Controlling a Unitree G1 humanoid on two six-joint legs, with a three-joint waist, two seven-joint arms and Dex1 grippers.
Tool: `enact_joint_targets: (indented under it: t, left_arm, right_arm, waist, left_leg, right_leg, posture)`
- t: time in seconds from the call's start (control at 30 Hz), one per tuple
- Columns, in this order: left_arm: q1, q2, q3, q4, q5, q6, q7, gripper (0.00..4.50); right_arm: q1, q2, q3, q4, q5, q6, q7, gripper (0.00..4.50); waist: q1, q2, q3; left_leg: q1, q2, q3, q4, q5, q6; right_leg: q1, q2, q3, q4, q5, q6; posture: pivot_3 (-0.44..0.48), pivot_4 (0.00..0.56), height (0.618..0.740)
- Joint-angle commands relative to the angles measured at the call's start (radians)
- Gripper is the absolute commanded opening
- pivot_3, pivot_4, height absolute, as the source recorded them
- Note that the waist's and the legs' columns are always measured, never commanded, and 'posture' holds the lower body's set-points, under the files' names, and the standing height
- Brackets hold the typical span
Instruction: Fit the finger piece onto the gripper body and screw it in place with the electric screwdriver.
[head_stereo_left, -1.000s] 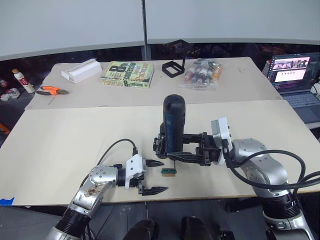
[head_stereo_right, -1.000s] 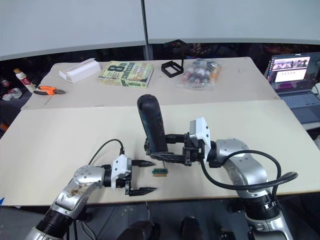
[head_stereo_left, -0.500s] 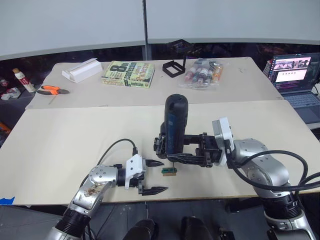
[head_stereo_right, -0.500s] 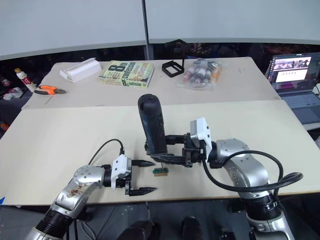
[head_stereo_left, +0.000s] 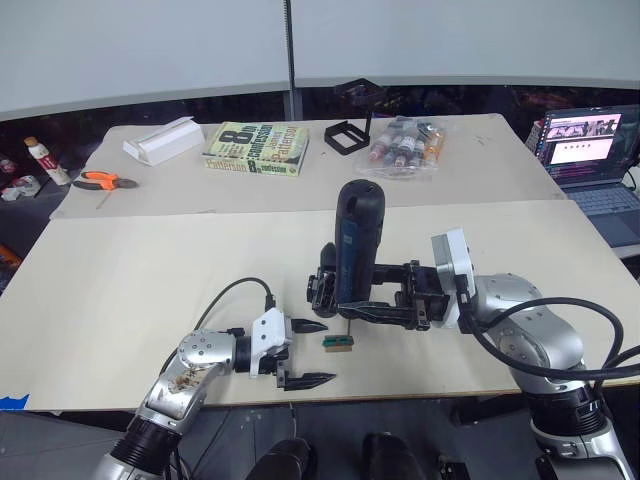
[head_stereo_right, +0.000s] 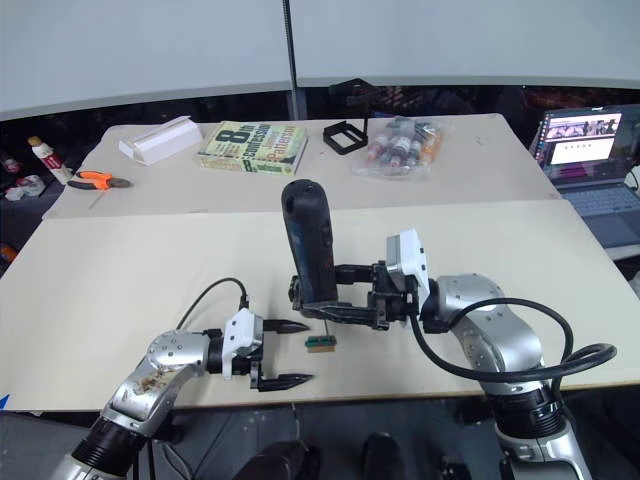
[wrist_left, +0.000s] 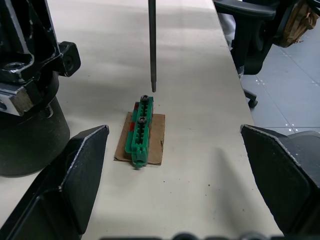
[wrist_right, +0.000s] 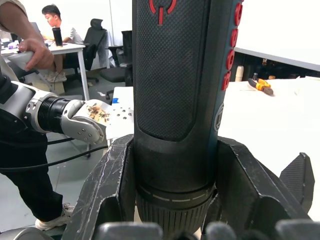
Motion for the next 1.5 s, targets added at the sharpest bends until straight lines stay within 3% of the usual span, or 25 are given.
enact_joint_targets:
  t: [0.03,1.5]
  left_arm:
    - [-0.006,0.0,0.005,-0.039,-0.013,0.009,0.002,4.5]
    - [0.01,-0.001,0.006,-0.034,-0.004,0.0,-0.002,4.5]
  right_arm:
    - [-0.021,0.005,-0.032,-0.023,0.018,-0.038,0.0,1.86]
    - [-0.001,0.005,-0.017,-0.002,-0.03,-0.04,-0.001,1.86]
  waist:
    - [0.0,0.0,0.0]
    - [0.0,0.0,0.0]
  left_leg:
    - [0.0,0.0,0.0,0.0,0.0,0.0]
    - [0.0,0.0,0.0,0.0,0.0,0.0]
  right_leg:
    - [0.0,0.0,0.0,0.0,0.0,0.0]
    - [0.0,0.0,0.0,0.0,0.0,0.0]
  posture:
    - [0.0,0.15,0.74]
    - [0.0,0.15,0.74]
